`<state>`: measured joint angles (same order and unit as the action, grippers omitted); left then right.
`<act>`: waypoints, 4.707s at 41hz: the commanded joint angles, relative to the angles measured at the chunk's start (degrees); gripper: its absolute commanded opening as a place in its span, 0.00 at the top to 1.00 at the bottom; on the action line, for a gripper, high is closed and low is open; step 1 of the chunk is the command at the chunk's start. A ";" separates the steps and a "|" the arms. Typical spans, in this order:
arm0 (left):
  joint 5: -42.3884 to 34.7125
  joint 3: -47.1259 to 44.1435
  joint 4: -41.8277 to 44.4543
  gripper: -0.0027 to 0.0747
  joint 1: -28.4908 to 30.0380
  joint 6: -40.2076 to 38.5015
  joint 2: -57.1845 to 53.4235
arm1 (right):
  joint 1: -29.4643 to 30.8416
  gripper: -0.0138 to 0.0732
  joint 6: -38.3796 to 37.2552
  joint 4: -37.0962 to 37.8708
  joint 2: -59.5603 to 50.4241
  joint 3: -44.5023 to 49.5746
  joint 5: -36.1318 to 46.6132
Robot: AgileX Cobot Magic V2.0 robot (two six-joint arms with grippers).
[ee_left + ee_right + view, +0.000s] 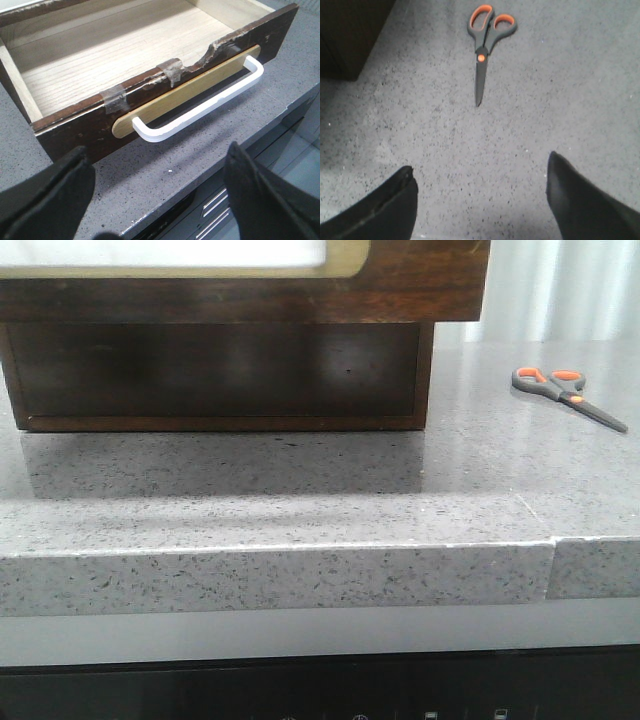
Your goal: Put scissors in drawer with both arms
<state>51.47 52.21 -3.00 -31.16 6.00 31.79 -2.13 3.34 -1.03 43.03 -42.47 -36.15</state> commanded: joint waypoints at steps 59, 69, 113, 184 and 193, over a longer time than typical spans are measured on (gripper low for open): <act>-4.49 1.82 -0.17 0.29 -0.43 -0.67 0.38 | 1.10 0.22 0.43 -2.13 63.35 -54.75 -21.21; -4.49 1.82 -0.17 0.29 -0.43 -0.67 0.38 | 1.10 0.22 0.43 -2.13 66.86 -55.30 -19.45; -4.59 1.82 -0.17 0.29 -0.43 -0.67 0.38 | 0.73 0.85 0.43 -2.25 62.70 -65.89 -29.64; -4.59 1.82 -0.17 0.29 -0.43 -0.67 0.38 | -38.52 0.85 30.15 -3.81 47.68 -69.49 -23.22; -4.59 1.82 -0.17 0.29 -0.43 -0.67 0.38 | -38.52 0.85 32.33 -2.69 52.45 -69.49 -28.35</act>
<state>51.47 52.21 -3.00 -31.16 5.88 31.79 -40.67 34.56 -4.77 96.82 -110.09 -66.23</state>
